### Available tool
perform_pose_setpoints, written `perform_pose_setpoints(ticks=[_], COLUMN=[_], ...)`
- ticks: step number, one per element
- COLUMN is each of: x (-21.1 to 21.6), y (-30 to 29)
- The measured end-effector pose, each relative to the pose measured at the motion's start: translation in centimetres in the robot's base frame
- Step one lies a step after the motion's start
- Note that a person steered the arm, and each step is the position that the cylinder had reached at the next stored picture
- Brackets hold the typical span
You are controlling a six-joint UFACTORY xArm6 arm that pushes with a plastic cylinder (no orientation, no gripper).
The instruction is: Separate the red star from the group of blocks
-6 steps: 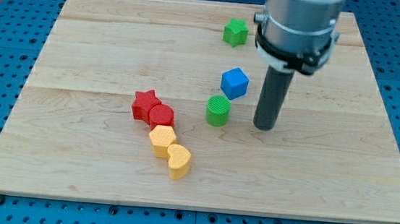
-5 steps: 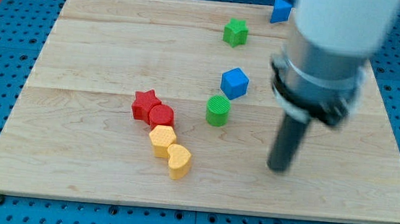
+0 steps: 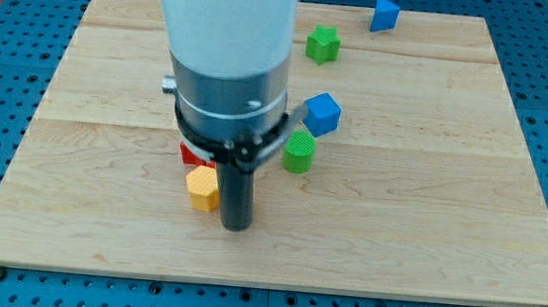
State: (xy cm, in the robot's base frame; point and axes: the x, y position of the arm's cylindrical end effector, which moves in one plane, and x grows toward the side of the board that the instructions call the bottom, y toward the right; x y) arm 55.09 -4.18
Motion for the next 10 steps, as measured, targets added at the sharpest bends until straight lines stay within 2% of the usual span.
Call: perform_pose_setpoints(ticks=[3, 5, 8, 9, 10], x=[-2.5, -3.8, -11.0, -11.5, -8.0], y=[-0.8, -4.8, -5.1, -5.9, -5.5])
